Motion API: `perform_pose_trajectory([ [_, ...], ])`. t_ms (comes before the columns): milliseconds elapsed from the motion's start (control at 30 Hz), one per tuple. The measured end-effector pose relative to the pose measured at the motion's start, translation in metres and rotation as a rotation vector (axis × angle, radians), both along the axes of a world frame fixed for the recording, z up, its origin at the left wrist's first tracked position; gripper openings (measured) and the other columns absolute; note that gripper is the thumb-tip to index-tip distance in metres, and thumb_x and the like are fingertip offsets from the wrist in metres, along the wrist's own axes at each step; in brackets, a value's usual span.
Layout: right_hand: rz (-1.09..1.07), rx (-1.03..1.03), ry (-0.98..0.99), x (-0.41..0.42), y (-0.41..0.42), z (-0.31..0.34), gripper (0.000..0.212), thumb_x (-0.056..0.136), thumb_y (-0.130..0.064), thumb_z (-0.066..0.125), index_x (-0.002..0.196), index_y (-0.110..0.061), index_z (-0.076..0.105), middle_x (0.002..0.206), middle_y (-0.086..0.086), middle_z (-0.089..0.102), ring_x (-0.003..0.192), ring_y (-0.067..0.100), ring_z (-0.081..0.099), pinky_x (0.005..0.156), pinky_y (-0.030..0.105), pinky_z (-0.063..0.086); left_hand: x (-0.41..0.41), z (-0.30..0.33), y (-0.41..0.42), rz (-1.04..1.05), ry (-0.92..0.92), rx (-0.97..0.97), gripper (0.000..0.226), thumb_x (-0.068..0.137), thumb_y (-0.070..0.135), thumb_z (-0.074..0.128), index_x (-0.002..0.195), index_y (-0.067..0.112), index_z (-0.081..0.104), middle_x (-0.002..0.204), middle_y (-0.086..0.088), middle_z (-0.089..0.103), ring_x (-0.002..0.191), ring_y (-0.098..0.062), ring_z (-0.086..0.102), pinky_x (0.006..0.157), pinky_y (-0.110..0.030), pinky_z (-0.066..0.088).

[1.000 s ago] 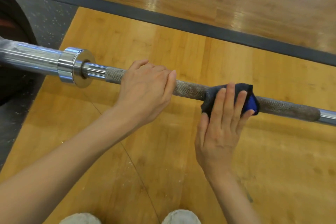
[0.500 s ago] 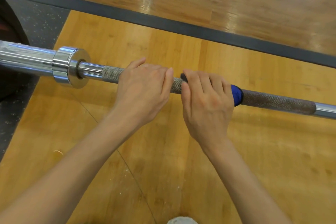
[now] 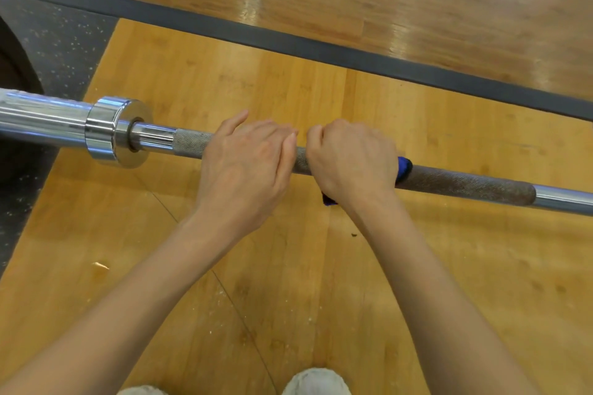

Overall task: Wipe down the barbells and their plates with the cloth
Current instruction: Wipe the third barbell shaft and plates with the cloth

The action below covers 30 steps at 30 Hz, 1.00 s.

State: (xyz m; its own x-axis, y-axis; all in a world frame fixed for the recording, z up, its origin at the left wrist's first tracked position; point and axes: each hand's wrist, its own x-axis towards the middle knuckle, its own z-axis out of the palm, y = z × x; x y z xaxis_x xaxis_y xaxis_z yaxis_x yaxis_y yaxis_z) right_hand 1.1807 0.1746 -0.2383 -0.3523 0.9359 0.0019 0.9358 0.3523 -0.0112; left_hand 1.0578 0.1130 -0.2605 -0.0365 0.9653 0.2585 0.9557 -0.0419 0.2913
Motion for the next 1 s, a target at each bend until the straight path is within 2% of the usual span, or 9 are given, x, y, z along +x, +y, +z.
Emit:
perform_pose_trajectory([
  [100,-0.058,0.199,0.187,0.004,-0.026,-0.01,0.043,0.106,-0.022,0.036,0.065,-0.017,0.05,0.063,0.001,0.054,0.059,0.024,0.049,0.065,0.035,0.037,0.0,-0.002,-0.006,-0.013,0.01,-0.009,0.047,0.107,0.025,0.03,0.117,0.011,0.074,0.116,-0.002,0.074,0.118,-0.022,0.066,0.114,-0.036,0.027],
  [200,-0.016,0.361,0.39,0.012,-0.07,-0.04,0.038,0.109,-0.024,0.035,0.11,-0.015,0.072,0.105,0.001,0.071,0.103,0.023,0.064,0.107,0.04,0.038,0.002,-0.004,-0.011,-0.008,0.006,0.001,0.046,0.107,0.025,0.029,0.121,0.011,0.071,0.121,-0.002,0.072,0.123,-0.021,0.063,0.117,-0.038,0.026],
  [300,-0.021,0.388,0.372,0.007,-0.055,-0.032,0.039,0.105,-0.021,0.039,0.079,-0.015,0.067,0.076,0.003,0.067,0.072,0.024,0.061,0.073,0.035,0.044,0.003,-0.006,-0.019,-0.011,-0.006,0.011,0.048,0.107,0.025,0.027,0.125,0.011,0.07,0.124,-0.002,0.071,0.126,-0.022,0.061,0.117,-0.038,0.026],
  [400,-0.067,0.173,0.104,-0.007,-0.03,-0.008,0.043,0.1,-0.023,0.041,0.057,-0.019,0.037,0.053,0.0,0.043,0.051,0.025,0.043,0.05,0.03,0.019,0.005,-0.004,-0.025,-0.019,0.003,0.02,0.049,0.107,0.026,0.026,0.127,0.012,0.069,0.126,-0.002,0.07,0.127,-0.022,0.06,0.118,-0.038,0.025],
  [467,-0.083,0.225,0.181,-0.003,-0.039,-0.011,0.044,0.101,-0.023,0.041,0.057,-0.02,0.037,0.052,-0.001,0.04,0.051,0.024,0.043,0.052,0.031,0.027,0.005,-0.004,-0.028,-0.024,0.009,0.03,0.048,0.107,0.025,0.028,0.126,0.011,0.069,0.126,-0.003,0.07,0.127,-0.022,0.06,0.117,-0.039,0.026],
  [600,0.014,0.326,0.341,0.024,-0.089,-0.034,0.036,0.108,-0.028,0.038,0.098,-0.015,0.07,0.09,0.001,0.067,0.088,0.024,0.061,0.101,0.039,0.042,0.006,-0.005,-0.037,-0.029,0.018,0.026,0.046,0.107,0.025,0.03,0.128,0.009,0.067,0.129,-0.004,0.068,0.129,-0.023,0.058,0.118,-0.042,0.028],
  [700,-0.079,0.098,0.221,0.012,-0.062,-0.006,0.049,0.106,-0.029,0.035,0.065,-0.015,0.056,0.061,0.001,0.053,0.06,0.026,0.048,0.063,0.035,0.037,0.007,-0.007,-0.045,-0.035,0.028,0.028,0.045,0.107,0.025,0.031,0.13,0.009,0.066,0.133,-0.003,0.066,0.132,-0.023,0.056,0.119,-0.041,0.027],
  [800,-0.033,-0.135,0.037,0.01,-0.045,0.001,0.05,0.104,-0.033,0.021,0.064,-0.014,0.044,0.058,0.0,0.043,0.055,0.026,0.043,0.056,0.034,0.027,0.008,-0.007,-0.052,-0.039,0.025,0.046,0.044,0.108,0.025,0.031,0.131,0.009,0.066,0.134,-0.003,0.065,0.133,-0.022,0.055,0.12,-0.04,0.025],
  [1000,-0.013,0.163,0.225,0.058,-0.105,-0.016,0.048,0.11,-0.035,0.028,0.094,-0.016,0.069,0.085,0.001,0.064,0.081,0.027,0.059,0.088,0.038,0.047,0.013,-0.004,-0.066,-0.028,0.051,0.026,0.045,0.108,0.026,0.03,0.134,0.01,0.064,0.138,-0.001,0.062,0.136,-0.021,0.051,0.121,-0.037,0.019],
])
